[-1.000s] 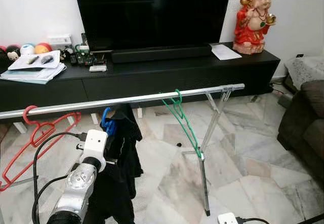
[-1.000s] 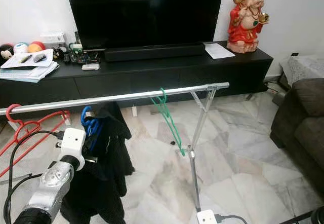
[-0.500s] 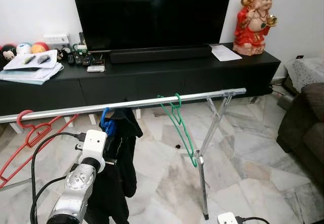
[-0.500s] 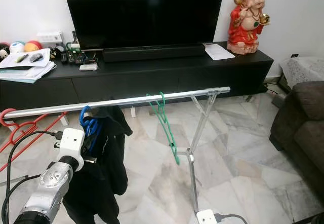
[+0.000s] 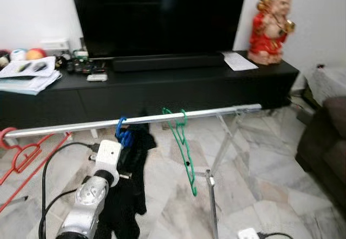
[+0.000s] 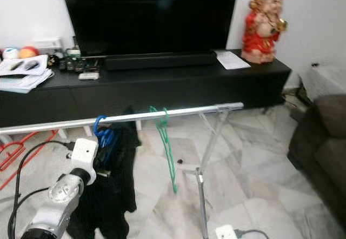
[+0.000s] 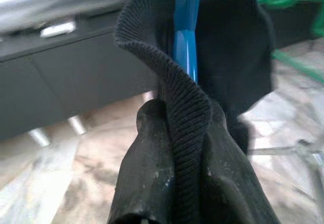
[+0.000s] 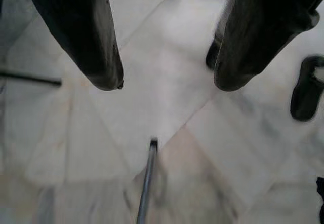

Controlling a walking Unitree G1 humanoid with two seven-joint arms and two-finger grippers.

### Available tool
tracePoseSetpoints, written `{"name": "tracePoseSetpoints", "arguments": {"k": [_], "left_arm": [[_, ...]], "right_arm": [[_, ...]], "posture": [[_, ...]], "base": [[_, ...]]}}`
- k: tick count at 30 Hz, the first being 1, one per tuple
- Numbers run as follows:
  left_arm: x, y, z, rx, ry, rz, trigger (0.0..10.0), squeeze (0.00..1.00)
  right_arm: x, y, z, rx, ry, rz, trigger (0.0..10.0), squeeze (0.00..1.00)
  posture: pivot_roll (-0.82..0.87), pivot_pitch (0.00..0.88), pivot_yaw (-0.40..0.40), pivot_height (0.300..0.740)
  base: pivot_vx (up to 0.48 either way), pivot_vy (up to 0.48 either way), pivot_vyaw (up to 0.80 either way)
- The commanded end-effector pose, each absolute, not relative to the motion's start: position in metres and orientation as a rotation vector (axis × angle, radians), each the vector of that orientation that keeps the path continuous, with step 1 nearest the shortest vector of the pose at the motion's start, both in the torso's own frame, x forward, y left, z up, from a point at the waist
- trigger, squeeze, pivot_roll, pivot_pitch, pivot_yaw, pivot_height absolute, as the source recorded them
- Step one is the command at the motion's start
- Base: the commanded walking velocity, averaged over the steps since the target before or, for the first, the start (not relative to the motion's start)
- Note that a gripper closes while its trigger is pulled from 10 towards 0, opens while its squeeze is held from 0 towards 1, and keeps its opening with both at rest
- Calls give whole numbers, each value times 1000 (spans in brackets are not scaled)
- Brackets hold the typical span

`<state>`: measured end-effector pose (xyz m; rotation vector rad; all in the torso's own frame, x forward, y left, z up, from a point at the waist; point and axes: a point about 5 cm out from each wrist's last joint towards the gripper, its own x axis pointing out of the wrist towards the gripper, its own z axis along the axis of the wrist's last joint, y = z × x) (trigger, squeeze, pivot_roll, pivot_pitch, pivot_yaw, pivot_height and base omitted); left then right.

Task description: Hang hanger

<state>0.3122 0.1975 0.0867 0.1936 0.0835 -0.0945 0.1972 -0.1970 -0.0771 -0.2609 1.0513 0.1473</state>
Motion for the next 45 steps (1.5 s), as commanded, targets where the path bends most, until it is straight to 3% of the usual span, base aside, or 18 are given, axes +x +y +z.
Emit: {"name": "tracePoseSetpoints", "arguments": {"k": [1,12,32,45], "left_arm": [[316,196,96,186,49,-97,10000,0],[322,193,94,213,99,-103,10000,0],[379,166,112,222,266,-59,10000,0],[377,165,97,199,410,18,10000,0]], "right_arm": [[195,-193,-79,-254,1055,159,10000,0],[197,-193,-78,-258,1051,165,10000,0],[194,-195,-79,-255,1059,154,10000,0],[186,-196,-83,-239,1080,141,10000,0]], "posture": [[103,0,-23,740],[108,0,-31,740],[39,0,-19,740],[5,12,-1,740]], "base": [[0,0,0],[0,0,0],[0,0,0],[0,0,0]]}}
